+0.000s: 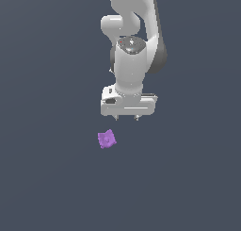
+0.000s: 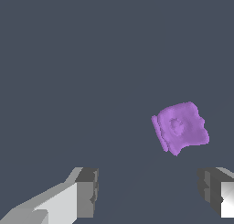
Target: Pick up the object and move it to a goal position.
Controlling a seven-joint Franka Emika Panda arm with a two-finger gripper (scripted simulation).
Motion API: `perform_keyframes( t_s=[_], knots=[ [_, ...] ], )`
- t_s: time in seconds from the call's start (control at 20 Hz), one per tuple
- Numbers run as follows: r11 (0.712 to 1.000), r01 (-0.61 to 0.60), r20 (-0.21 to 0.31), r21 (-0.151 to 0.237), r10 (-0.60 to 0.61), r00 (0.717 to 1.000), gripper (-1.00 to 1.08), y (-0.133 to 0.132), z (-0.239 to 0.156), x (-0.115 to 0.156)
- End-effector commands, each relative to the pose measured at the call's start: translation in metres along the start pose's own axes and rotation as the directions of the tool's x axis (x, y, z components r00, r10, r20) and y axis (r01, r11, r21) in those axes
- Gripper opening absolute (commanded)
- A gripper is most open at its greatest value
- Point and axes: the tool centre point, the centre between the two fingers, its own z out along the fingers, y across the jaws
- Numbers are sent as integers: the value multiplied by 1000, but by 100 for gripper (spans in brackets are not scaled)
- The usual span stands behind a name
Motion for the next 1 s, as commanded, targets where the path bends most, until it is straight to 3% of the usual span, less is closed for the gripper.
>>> perform_keyframes(
  t_s=[0.0, 0.25, 0.45, 0.95],
  knots=[
    [1000, 0, 3, -11, 0, 1000, 68, 1, 3, 0],
    [999, 0, 11, -55, 1, 1000, 68, 4, 14, 0],
    [994, 2, 19, -110, 0, 1000, 68, 8, 28, 0],
    [946, 29, 24, -322, -23, 999, 68, 23, 74, 1]
  ],
)
